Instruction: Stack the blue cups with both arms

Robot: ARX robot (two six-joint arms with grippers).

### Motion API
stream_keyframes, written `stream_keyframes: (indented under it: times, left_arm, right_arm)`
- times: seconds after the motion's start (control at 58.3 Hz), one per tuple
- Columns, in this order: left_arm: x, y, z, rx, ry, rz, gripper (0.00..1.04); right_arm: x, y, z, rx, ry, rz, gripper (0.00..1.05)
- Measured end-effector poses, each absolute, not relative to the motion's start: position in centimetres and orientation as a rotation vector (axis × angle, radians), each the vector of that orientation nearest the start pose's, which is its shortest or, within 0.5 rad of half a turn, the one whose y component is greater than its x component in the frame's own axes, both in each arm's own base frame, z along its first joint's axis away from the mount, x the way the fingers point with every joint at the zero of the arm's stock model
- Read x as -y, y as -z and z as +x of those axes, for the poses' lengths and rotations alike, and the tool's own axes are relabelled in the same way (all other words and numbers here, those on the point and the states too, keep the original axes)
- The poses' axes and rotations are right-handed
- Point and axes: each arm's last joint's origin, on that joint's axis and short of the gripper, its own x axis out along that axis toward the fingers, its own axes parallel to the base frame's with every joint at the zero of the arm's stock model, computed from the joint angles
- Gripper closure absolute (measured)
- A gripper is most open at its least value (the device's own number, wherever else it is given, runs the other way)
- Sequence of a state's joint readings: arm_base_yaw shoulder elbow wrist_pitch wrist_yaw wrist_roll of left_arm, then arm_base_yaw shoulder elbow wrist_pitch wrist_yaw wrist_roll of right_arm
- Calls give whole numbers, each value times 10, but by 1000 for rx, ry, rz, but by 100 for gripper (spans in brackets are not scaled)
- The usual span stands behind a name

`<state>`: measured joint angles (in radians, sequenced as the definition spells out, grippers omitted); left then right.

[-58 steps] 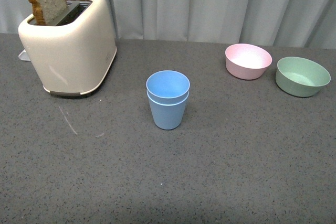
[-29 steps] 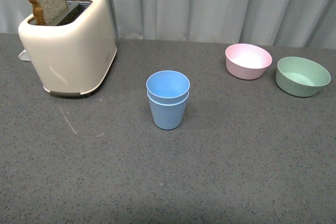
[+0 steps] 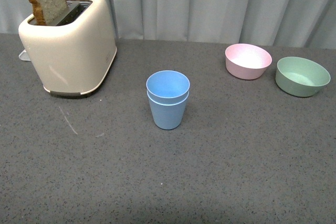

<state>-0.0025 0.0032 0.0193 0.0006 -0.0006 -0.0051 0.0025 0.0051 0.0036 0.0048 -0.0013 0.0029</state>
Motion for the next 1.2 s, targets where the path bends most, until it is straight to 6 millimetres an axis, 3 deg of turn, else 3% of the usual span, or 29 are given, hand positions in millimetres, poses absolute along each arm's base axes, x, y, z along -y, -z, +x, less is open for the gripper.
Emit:
stream_keyframes:
  times: [0.12, 0.635, 1.201]
  left_arm:
    - [0, -170, 97, 17, 2, -5, 7]
    - [0, -170, 97, 17, 2, -5, 7]
    - [0, -170, 97, 17, 2, -5, 7]
  right_arm:
    - [0, -165, 98, 0, -4, 2, 101]
    - [0, -165, 98, 2, -4, 2, 9]
    - [0, -165, 98, 2, -4, 2, 10]
